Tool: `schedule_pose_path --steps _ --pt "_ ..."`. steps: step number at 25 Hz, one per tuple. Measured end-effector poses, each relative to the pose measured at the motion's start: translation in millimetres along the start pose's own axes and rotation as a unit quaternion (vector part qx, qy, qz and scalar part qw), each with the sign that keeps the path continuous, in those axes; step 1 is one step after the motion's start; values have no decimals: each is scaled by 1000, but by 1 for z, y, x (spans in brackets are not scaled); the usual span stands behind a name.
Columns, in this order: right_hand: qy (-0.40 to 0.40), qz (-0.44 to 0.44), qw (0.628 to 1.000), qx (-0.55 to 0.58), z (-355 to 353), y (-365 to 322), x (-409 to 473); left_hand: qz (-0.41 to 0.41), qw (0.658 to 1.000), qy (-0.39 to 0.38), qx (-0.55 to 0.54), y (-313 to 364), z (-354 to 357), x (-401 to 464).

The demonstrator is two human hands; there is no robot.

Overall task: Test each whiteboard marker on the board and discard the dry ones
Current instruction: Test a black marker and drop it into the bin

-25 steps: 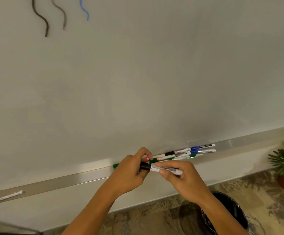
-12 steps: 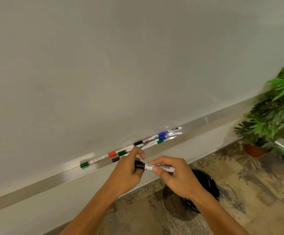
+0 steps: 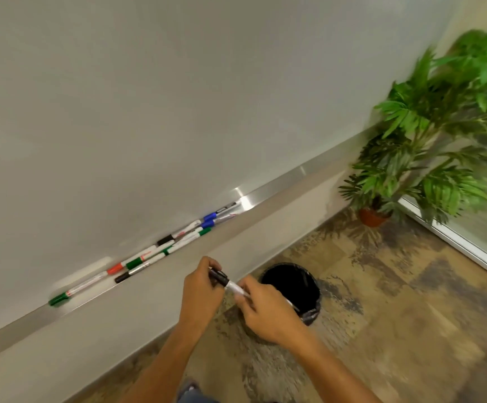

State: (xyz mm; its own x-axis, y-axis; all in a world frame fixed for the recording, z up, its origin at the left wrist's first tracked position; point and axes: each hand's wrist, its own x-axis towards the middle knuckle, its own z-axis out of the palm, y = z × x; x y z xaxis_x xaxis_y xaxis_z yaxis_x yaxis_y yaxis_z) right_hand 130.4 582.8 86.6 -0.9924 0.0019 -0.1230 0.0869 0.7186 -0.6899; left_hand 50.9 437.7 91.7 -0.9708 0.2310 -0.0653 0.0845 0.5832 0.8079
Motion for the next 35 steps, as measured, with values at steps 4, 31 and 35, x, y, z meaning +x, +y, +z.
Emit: schedule_pose_path --steps 4,31,35 --pt "-13 81 996 39 14 44 0 -9 997 -71 43 -9 36 18" --pt "73 621 698 350 99 335 127 -9 927 -332 177 -134 245 201" --pt "81 659 648 373 102 371 134 -9 928 -341 149 -157 262 195"
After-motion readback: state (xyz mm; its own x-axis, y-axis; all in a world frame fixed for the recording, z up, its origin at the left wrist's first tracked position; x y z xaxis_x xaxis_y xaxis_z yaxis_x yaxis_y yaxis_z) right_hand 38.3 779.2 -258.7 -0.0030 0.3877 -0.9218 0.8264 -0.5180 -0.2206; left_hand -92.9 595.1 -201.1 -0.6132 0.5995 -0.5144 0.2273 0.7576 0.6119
